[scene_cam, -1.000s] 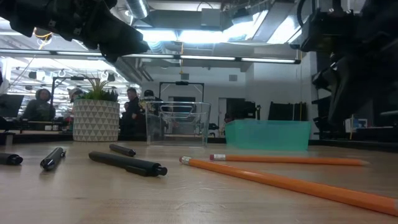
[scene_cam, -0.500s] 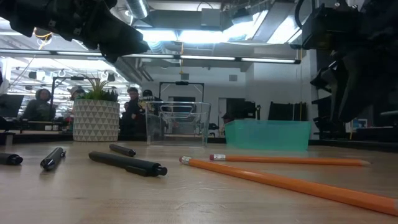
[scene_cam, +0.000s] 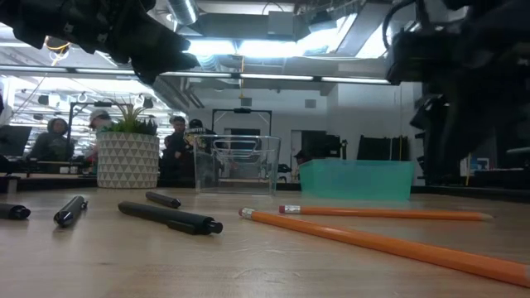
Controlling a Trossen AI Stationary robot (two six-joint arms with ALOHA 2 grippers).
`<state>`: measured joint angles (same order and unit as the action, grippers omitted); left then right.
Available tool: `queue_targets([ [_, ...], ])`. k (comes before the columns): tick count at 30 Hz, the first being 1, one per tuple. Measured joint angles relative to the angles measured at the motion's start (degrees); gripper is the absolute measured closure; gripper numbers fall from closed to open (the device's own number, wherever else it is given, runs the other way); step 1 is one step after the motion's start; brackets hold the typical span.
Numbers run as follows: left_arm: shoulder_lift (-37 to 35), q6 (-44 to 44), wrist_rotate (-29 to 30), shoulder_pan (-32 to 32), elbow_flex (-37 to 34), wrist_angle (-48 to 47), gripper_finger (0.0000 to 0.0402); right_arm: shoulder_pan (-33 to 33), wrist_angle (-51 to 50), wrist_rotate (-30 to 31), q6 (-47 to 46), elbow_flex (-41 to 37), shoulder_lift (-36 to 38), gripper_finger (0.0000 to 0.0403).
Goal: Sort pens & pencils
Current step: Put the orange pencil into the blue bin
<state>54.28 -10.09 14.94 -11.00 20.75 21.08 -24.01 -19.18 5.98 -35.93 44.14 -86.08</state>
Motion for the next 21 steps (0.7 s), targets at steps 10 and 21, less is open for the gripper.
queue_targets([
  [10, 0.0, 0.1, 0.0, 0.0, 0.0, 0.0, 0.0211, 2.3, 6.5, 0.0, 11.2, 5.6, -7.0, 0.0215],
  [21, 0.0, 0.1, 0.0, 0.0, 0.0, 0.0, 0.0211, 5.7, 1.2, 2.6, 21.2, 23.0, -23.8, 0.0214],
])
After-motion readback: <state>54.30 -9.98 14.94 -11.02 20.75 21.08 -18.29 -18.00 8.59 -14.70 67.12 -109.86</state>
